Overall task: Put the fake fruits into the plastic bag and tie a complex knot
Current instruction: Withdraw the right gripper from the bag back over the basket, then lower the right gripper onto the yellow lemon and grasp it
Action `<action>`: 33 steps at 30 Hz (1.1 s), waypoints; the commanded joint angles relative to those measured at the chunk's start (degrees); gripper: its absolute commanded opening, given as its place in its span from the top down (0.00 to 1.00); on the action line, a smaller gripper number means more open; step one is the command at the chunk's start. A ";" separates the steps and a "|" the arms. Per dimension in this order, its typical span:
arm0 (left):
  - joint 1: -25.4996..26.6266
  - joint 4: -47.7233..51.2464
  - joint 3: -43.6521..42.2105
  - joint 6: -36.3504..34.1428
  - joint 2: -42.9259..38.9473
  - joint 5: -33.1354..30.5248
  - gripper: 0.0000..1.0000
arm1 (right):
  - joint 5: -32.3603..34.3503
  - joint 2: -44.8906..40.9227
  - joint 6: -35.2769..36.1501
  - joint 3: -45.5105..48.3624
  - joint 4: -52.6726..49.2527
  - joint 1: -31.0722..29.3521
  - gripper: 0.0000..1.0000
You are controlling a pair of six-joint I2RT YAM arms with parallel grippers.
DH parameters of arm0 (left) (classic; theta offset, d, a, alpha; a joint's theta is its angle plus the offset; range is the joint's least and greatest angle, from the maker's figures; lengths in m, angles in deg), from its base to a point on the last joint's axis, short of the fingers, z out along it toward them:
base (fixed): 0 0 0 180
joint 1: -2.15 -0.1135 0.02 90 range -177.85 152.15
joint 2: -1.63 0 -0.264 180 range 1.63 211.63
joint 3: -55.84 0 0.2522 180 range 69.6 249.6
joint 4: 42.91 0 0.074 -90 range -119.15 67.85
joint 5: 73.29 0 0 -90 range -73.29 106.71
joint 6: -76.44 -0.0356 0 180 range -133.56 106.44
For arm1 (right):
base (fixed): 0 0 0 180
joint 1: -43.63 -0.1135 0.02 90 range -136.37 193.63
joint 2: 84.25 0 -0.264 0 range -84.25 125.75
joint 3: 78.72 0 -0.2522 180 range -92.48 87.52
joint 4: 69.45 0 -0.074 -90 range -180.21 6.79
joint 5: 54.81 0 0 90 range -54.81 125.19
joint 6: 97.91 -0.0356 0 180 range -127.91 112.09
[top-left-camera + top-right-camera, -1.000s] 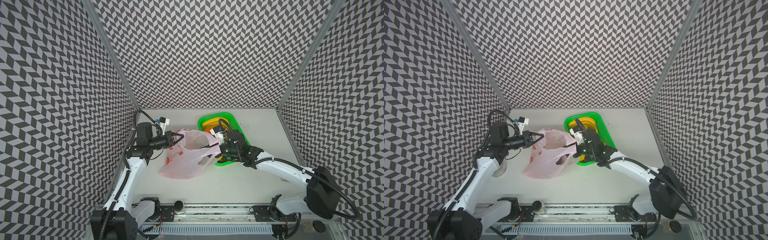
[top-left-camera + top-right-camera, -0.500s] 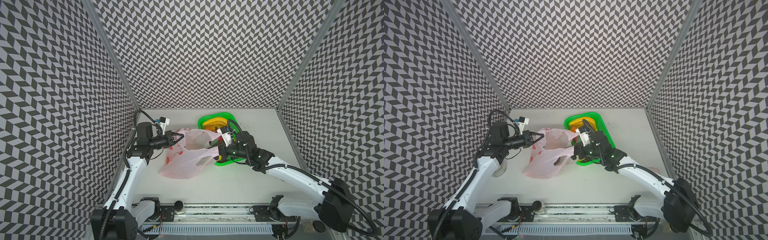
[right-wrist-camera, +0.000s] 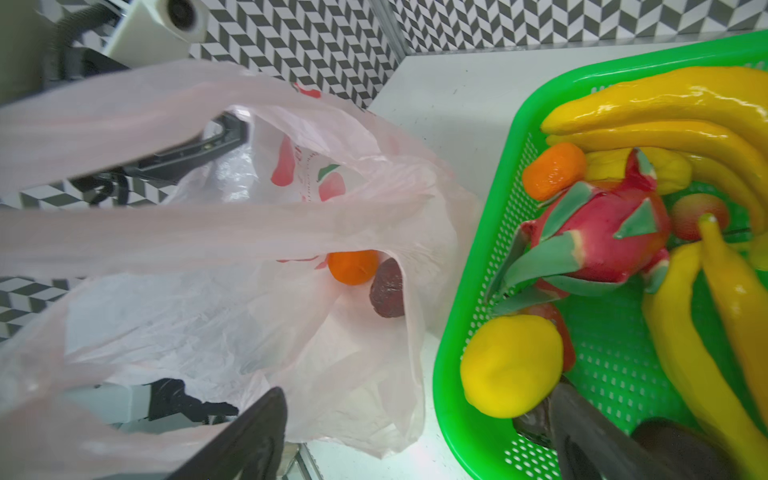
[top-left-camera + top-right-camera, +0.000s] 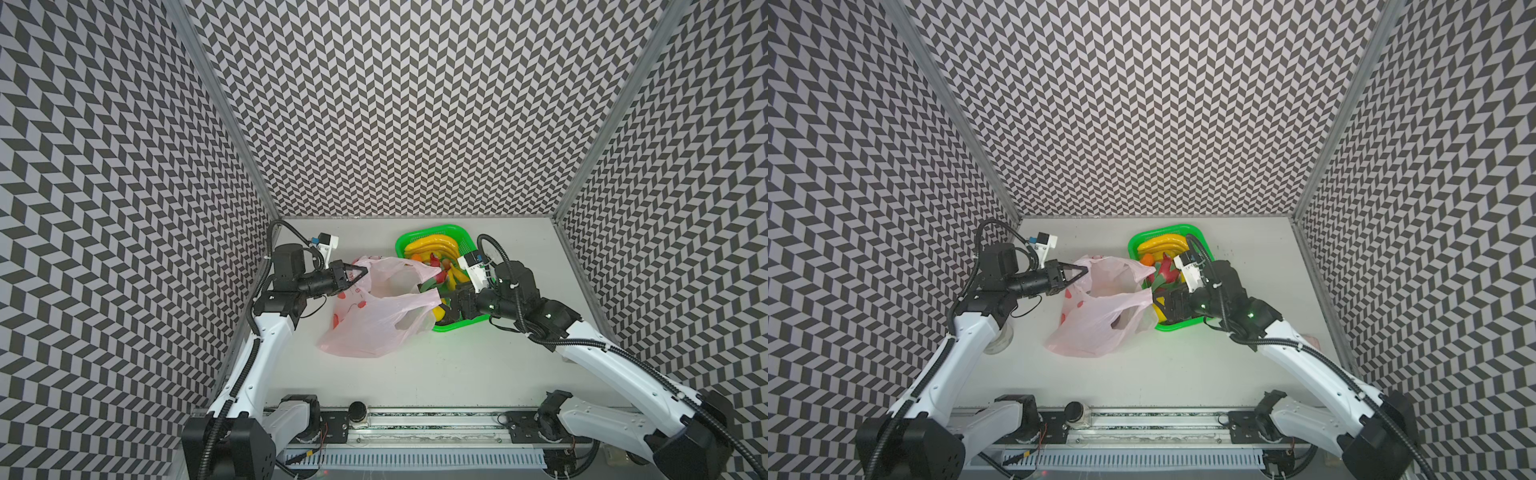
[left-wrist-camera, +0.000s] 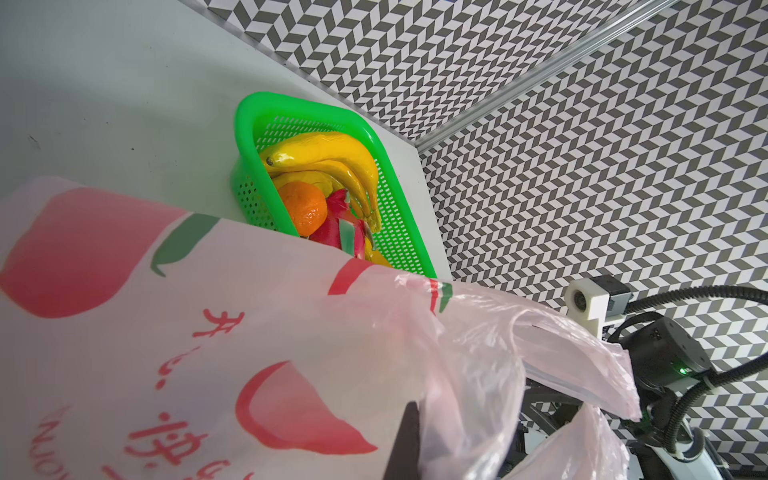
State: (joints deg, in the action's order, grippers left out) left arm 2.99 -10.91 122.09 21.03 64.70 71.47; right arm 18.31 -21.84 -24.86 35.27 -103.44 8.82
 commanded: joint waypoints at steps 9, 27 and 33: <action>-3.29 -1.19 0.80 -0.57 0.06 1.57 1.00 | 0.89 3.04 1.69 -1.67 -6.74 4.98 0.03; -3.79 -1.10 -0.46 -0.57 -1.28 2.06 1.00 | -10.99 21.83 -4.11 -2.05 0.06 4.98 0.09; -3.83 -1.09 -0.68 -0.60 -1.36 2.05 1.00 | -12.03 24.36 -5.26 -2.24 2.53 5.00 0.10</action>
State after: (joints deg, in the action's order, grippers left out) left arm -0.51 -11.15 122.09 20.84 64.53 72.80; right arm 7.51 1.57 -28.95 33.87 -105.03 13.81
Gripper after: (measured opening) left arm 0.049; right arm 0.902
